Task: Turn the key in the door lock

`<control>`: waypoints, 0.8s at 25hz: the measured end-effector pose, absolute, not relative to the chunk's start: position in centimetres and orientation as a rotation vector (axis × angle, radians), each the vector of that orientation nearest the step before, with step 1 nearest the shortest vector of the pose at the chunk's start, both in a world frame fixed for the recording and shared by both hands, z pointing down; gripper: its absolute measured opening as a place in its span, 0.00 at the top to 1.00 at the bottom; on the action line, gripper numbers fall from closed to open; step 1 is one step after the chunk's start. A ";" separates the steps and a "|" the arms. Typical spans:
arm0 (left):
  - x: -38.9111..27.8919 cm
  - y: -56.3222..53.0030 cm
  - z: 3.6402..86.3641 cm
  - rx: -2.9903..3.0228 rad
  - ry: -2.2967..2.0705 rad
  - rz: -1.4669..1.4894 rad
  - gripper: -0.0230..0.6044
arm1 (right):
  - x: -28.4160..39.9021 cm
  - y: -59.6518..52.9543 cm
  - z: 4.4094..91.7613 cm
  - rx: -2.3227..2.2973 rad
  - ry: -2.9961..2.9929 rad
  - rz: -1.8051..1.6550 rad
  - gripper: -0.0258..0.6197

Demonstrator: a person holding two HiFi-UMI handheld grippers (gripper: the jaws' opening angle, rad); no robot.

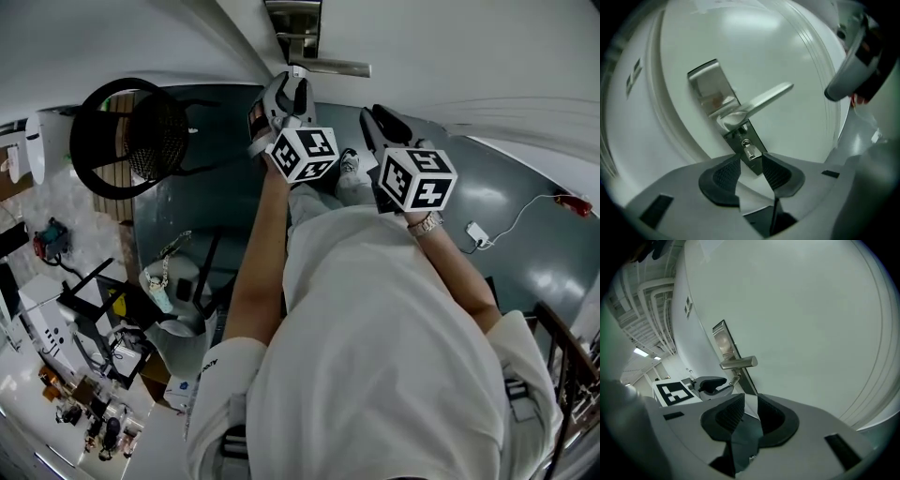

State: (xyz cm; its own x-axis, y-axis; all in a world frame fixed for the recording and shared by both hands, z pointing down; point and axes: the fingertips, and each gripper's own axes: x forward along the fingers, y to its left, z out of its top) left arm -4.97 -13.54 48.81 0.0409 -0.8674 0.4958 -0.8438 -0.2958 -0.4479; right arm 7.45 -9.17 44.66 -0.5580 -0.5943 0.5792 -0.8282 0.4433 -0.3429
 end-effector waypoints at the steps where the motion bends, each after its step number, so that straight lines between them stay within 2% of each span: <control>1: -4.7 -13.7 49.0 -2.159 1.803 -1.179 0.73 | 7.7 -9.3 44.8 1.201 -2.327 0.859 0.82; 7: -4.1 -14.9 50.7 -1.881 1.797 -1.354 0.74 | 9.5 -10.2 44.8 1.168 -2.349 0.834 0.82; 20: -4.6 -16.0 50.1 -1.773 1.986 -1.332 0.80 | 12.6 -12.5 45.0 1.086 -2.383 0.847 0.82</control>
State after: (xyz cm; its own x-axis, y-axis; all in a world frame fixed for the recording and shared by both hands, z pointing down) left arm -4.60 -16.00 50.08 -0.2819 -0.8627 0.4199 -0.7161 -0.1021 -0.6905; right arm 12.57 -12.51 45.04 -0.6253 -0.5413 0.5622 -0.7746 0.5178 -0.3630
